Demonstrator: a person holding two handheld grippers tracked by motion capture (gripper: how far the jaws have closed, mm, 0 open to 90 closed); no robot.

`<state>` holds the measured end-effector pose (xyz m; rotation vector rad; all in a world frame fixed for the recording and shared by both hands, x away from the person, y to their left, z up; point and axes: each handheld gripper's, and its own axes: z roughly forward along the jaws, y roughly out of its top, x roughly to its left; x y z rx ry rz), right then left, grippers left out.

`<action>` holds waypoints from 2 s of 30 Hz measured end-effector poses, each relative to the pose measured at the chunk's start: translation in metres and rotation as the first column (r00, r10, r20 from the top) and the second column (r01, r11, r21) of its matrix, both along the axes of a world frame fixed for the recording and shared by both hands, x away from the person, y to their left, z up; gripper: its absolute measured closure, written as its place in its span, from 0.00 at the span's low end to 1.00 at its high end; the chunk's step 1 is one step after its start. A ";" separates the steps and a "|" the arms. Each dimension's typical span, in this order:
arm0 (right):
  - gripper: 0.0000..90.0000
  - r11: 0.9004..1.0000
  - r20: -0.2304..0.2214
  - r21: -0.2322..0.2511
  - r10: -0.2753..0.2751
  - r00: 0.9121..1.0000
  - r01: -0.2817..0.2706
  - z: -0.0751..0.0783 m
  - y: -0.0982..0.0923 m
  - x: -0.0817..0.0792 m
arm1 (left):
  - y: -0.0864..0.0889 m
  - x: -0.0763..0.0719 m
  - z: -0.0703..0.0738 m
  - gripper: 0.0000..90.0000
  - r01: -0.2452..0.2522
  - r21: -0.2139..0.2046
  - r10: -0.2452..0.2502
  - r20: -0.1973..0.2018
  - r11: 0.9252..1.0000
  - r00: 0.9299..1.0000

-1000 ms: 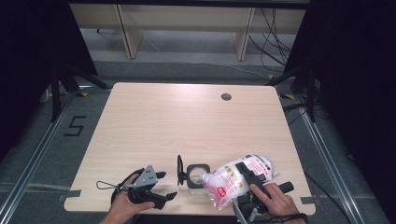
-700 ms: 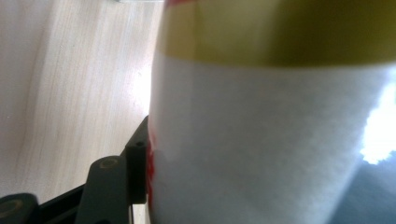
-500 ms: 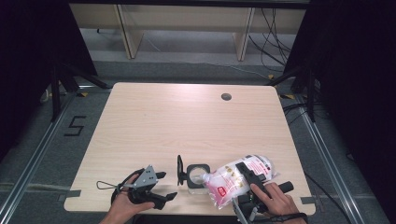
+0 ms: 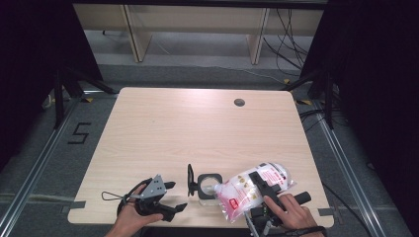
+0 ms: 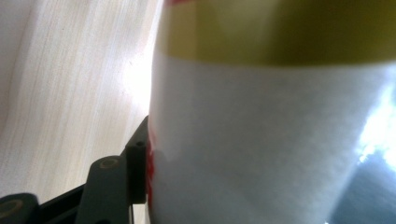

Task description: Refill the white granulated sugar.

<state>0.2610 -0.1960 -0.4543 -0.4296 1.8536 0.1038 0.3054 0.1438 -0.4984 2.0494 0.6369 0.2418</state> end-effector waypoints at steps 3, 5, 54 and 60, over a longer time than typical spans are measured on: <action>0.46 1.000 0.002 0.002 -0.003 1.000 0.003 0.000 0.000 0.000 | -0.001 -0.001 0.000 0.21 -0.015 -0.002 0.015 -0.014 1.000 1.000; 0.46 1.000 -0.012 -0.014 -0.025 1.000 0.025 0.000 0.000 -0.002 | 0.000 -0.001 0.001 0.21 -0.017 0.019 0.017 -0.009 1.000 1.000; 0.47 1.000 0.009 -0.008 0.014 1.000 -0.013 0.002 0.001 -0.001 | 0.001 0.000 0.001 0.21 0.003 0.018 -0.002 -0.005 1.000 1.000; 0.47 1.000 0.003 -0.019 -0.011 1.000 0.011 0.002 0.000 -0.002 | 0.000 -0.001 0.000 0.21 -0.013 0.007 0.014 -0.013 1.000 1.000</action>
